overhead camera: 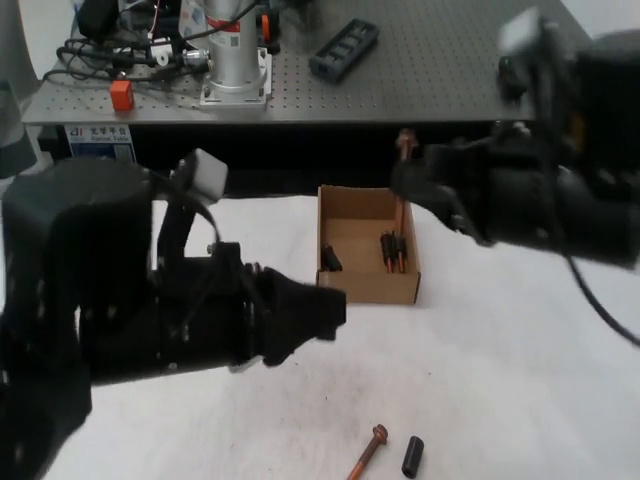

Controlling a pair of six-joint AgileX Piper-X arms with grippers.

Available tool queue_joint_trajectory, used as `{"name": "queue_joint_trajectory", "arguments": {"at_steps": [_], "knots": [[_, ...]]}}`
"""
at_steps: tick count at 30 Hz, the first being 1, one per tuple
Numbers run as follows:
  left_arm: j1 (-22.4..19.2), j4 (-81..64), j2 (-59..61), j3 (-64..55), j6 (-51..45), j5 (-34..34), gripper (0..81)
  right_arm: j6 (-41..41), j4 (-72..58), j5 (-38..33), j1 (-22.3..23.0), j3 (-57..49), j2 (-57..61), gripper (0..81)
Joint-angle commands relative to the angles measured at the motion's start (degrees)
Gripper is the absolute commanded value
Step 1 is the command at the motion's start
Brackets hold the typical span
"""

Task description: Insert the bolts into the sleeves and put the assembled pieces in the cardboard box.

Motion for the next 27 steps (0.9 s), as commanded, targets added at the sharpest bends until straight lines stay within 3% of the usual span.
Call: {"name": "queue_joint_trajectory", "arguments": {"at_steps": [1, 5, 10, 14, 27], "knots": [[-0.02, -19.33, -0.56, 3.77, -8.21, 9.38, 0.6, 0.43, -1.0, -0.79, 0.0, -0.29, -0.23, 7.6], [-0.02, -19.73, -0.56, 3.77, -8.21, 13.39, 0.6, 8.02, -11.32, -6.58, 0.48, 3.5, -0.99, 7.6], [-0.02, -19.73, -0.56, 3.77, -8.1, 20.23, 0.6, 9.07, -14.96, -8.69, 2.29, 4.18, 0.65, 7.6], [-0.02, -19.73, -0.56, 3.77, -7.76, 20.5, 0.6, 12.69, -18.2, -13.47, 4.43, 4.18, 2.35, 7.6], [-0.02, -19.73, -0.56, 3.77, -7.69, 19.57, 0.6, 11.65, -15.73, -14.3, 6.86, 4.18, 2.98, 7.6]]}}
